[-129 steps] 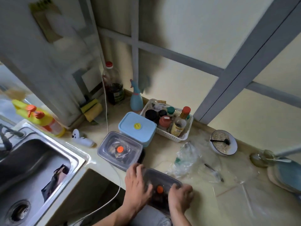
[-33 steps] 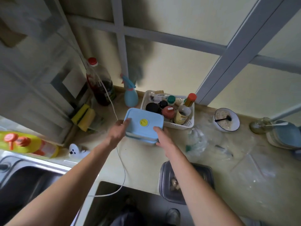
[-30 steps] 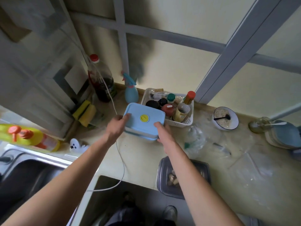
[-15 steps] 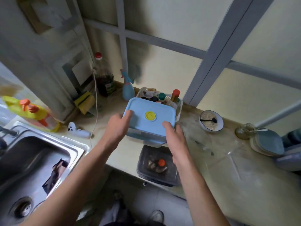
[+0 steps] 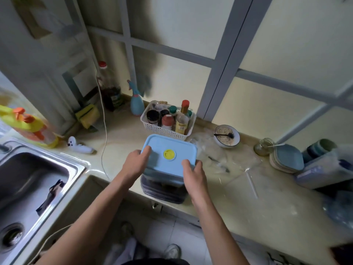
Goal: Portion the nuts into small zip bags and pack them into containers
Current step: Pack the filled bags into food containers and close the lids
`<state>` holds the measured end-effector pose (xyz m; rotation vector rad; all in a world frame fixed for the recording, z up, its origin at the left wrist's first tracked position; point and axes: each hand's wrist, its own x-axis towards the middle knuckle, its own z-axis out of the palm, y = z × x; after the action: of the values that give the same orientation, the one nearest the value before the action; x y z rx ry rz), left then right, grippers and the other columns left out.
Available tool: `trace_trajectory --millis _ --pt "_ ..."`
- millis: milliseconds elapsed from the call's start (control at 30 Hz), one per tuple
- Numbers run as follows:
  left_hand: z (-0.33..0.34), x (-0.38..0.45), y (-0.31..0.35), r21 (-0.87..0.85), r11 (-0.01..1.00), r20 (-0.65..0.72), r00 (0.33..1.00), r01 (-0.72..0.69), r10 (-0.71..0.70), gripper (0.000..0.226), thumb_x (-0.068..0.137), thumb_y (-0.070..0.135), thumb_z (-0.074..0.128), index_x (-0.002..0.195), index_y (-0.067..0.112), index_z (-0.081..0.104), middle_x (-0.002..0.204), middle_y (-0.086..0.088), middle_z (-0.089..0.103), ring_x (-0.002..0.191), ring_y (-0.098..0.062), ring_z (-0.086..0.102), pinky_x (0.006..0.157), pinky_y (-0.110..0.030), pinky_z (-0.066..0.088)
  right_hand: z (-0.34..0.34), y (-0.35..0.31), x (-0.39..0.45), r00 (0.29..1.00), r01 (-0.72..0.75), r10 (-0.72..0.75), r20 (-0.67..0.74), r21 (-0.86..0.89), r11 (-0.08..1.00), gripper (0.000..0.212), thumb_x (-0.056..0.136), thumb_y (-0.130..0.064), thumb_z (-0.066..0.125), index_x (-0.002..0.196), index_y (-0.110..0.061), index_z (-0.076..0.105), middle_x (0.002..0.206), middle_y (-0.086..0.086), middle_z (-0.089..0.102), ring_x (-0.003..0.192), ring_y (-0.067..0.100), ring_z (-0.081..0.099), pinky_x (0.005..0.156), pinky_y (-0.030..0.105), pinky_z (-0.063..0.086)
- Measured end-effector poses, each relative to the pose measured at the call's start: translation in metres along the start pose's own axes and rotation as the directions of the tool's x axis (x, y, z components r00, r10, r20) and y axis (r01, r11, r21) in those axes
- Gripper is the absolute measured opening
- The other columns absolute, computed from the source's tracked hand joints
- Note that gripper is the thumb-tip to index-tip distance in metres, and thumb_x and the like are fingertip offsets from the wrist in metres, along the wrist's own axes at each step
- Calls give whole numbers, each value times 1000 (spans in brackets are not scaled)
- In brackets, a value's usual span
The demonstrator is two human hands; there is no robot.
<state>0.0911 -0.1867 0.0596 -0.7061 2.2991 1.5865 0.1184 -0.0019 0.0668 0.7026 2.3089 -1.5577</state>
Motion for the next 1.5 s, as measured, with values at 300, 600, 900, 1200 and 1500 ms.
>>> trace_trajectory --millis 300,600,900,1200,1500 --pt "-23 23 -21 -287 913 196 950 291 -242 93 88 84 20 137 14 57 143 -6 53 138 -29 43 115 -55 31 -19 25 37 966 -256 248 66 314 914 91 91 -83 30 160 -23 26 166 3 28 150 29 30 119 51 27" --pt "14 35 -45 -154 893 368 863 423 -346 35 69 40 59 92 14 64 75 -4 73 76 -25 65 75 -38 51 16 78 72 840 -524 331 430 486 699 84 93 -80 36 131 -13 69 128 19 69 118 42 66 105 57 50" --pt "20 36 -31 -191 912 316 902 363 -293 30 62 34 58 82 11 65 56 -5 70 64 -29 64 63 -38 53 27 78 86 879 -463 272 392 562 685 75 104 -64 27 115 -9 77 113 23 74 92 42 73 80 49 60" --pt "-20 80 5 -156 938 324 913 310 -248 25 69 36 59 78 13 59 54 -3 65 46 -19 62 45 -25 47 50 25 111 909 -395 218 355 569 721 64 104 -64 32 118 -19 75 114 13 76 102 36 74 98 56 55" --pt "-59 194 19 -147 926 328 900 348 -286 32 79 41 61 90 11 63 65 -6 71 63 -26 65 47 -29 51 108 -43 170 906 -418 246 346 627 658 54 106 -52 40 116 -10 73 106 20 76 79 38 76 61 42 62"
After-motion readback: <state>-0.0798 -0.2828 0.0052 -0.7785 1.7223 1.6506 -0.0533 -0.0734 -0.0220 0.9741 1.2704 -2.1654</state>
